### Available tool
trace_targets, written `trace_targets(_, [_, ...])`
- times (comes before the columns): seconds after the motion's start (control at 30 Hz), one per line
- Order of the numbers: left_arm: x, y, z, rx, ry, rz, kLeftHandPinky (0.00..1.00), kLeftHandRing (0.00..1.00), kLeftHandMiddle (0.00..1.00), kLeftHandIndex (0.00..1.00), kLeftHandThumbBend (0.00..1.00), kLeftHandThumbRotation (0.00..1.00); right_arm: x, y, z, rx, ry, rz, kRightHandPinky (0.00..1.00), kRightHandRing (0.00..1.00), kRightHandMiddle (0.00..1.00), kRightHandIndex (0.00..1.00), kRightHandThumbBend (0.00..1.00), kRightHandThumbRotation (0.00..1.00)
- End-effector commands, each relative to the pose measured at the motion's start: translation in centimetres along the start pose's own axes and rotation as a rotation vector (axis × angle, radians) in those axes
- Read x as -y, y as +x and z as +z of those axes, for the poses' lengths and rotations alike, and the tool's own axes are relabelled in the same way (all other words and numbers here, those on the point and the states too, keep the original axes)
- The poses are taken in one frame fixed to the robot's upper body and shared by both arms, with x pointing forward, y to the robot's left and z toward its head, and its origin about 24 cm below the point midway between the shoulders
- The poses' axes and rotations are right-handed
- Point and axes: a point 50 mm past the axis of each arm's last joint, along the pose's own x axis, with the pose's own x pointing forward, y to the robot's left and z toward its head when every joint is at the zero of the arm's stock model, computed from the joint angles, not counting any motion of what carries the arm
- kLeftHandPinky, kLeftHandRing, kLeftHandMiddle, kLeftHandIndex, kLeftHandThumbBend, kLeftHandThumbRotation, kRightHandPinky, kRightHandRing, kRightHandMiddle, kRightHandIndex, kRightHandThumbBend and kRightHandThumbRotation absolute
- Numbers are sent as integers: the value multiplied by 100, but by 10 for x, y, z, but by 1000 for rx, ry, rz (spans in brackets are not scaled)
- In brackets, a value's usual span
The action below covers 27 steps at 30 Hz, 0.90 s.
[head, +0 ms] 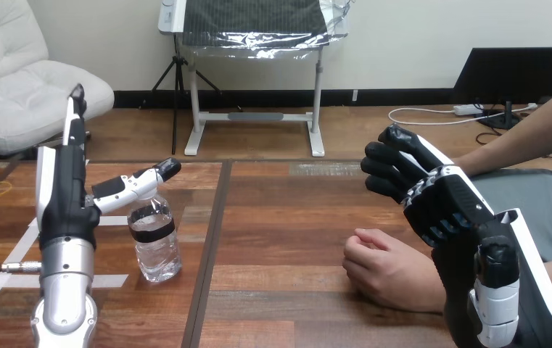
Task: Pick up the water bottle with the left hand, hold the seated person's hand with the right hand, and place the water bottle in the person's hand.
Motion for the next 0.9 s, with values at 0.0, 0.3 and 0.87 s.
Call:
trace_targets(0.0, [2, 20, 14, 35, 29, -29, 99, 100, 100, 100, 100, 20, 3, 11, 6, 68, -3, 8, 84, 86, 86, 88, 75, 100])
trace_targets(0.3, [6, 24, 7, -12, 40, -54, 98, 100, 100, 100, 100, 22, 2, 11, 6, 71, -6, 5, 84, 85, 86, 87, 75, 100])
trace_targets(0.87, [13, 28, -6, -80, 30, -78, 97, 100, 100, 100, 100, 20, 2, 10, 7, 73, -2, 6, 82, 84, 85, 87, 73, 100])
